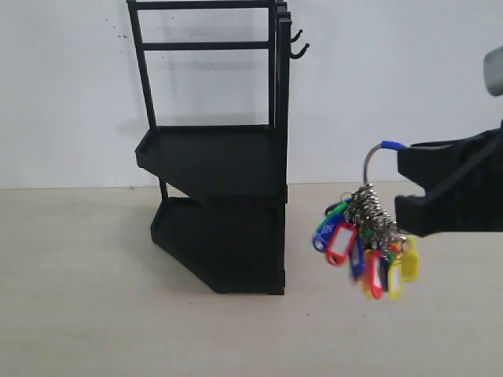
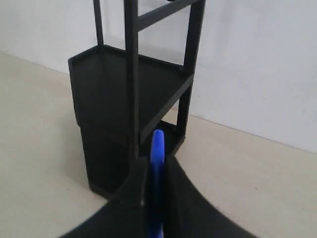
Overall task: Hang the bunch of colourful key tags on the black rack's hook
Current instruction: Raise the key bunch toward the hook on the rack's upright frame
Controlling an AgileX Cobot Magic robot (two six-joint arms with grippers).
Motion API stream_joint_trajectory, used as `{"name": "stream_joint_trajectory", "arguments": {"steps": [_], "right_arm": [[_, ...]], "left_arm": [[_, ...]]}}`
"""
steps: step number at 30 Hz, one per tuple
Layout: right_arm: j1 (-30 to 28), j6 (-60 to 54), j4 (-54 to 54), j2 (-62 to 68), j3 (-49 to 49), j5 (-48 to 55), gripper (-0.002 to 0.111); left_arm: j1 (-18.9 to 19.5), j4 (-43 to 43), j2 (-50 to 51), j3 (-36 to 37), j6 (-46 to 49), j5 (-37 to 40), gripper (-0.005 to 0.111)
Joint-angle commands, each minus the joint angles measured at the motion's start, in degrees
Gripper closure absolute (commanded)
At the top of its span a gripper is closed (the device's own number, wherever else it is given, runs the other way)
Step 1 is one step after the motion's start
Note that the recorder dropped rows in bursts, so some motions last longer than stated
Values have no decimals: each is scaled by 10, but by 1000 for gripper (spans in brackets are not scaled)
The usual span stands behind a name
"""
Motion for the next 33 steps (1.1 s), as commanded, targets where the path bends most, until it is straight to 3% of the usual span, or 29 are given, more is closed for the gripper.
{"name": "stream_joint_trajectory", "arguments": {"steps": [1, 2, 3, 4, 5, 6, 8, 10, 14, 22, 33], "right_arm": [[-1, 5, -30, 9, -24, 74, 109], [-1, -32, -60, 9, -25, 93, 109], [-1, 59, 15, 22, -38, -34, 109], [-1, 74, 15, 26, -41, -51, 109], [-1, -45, 15, 28, -39, 26, 109], [-1, -68, 15, 31, -44, 30, 109], [-1, 24, 15, 53, -73, -18, 109], [-1, -3, 15, 67, -97, 21, 109], [-1, -18, 15, 83, -142, -58, 109], [-1, -85, 15, 112, -188, -64, 109], [-1, -86, -26, 218, -254, -117, 109]], "left_arm": [[0, 3, -1, -1, 2, -5, 102], [0, 3, -1, -1, 2, -5, 102], [0, 3, -1, -1, 2, -6, 102], [0, 3, -1, -1, 2, -5, 102], [0, 3, -1, -1, 2, -5, 102], [0, 3, -1, -1, 2, -5, 102], [0, 3, -1, -1, 2, -5, 102], [0, 3, -1, -1, 2, -5, 102], [0, 3, -1, -1, 2, -5, 102], [0, 3, -1, -1, 2, -5, 102], [0, 3, -1, -1, 2, -5, 102]]}}
